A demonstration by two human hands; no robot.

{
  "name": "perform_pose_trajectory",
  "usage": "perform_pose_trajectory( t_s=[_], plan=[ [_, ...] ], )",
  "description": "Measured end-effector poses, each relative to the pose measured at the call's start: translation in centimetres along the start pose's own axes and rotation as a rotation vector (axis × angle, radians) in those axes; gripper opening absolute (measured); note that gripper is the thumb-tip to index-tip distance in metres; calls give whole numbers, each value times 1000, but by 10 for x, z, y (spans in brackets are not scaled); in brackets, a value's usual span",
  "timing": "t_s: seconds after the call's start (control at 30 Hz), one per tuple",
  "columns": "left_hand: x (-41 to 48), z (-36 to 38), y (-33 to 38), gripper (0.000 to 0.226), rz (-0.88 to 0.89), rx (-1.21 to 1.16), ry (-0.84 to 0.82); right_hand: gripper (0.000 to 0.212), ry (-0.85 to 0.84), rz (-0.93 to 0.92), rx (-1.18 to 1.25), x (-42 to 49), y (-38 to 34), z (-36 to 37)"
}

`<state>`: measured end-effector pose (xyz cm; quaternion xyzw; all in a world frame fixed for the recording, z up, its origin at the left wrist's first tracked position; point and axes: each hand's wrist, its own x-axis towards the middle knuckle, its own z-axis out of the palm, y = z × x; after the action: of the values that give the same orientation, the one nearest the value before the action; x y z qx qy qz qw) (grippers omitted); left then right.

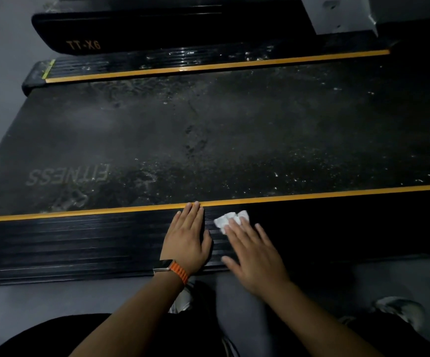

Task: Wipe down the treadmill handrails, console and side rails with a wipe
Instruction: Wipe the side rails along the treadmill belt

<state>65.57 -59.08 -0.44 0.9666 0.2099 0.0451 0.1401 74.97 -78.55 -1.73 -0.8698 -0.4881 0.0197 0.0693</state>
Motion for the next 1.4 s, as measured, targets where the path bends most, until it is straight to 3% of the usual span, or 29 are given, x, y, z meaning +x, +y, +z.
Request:
perform_pose_trajectory(
  t_s=[0.2, 0.37, 0.53, 0.67, 0.8, 0.9, 0.97, 1.23, 1.4],
  plan=[
    [0, -1, 2, 68, -9, -1, -17, 75, -11, 153, -2, -15, 22, -5],
    [1, -1, 1, 66, -1, 1, -5, 74, -36, 36, 71, 19, -9, -5],
    [1, -1, 2, 67, -5, 2, -12, 54, 58, 2, 154, 9, 24, -8],
    [1, -1, 1, 68, -10, 12, -20, 46, 110, 87, 233, 11, 22, -10],
    [1, -1, 1, 68, -5, 11, -10, 57, 125, 139, 226, 26, -6, -8],
    [0, 0, 1, 68, -5, 11, -14, 84, 8, 126, 152, 32, -23, -7],
    [0, 1, 0, 68, -8, 8, -8, 91, -62, 96, 100, 31, -20, -7],
    [1, -1, 1, 68, -6, -1, -14, 91, -89, 187, 39, 16, 26, -13],
    [0, 2, -1, 64, 1, -1, 11, 89, -149, 13, 98, 45, -9, -10]
  ],
)
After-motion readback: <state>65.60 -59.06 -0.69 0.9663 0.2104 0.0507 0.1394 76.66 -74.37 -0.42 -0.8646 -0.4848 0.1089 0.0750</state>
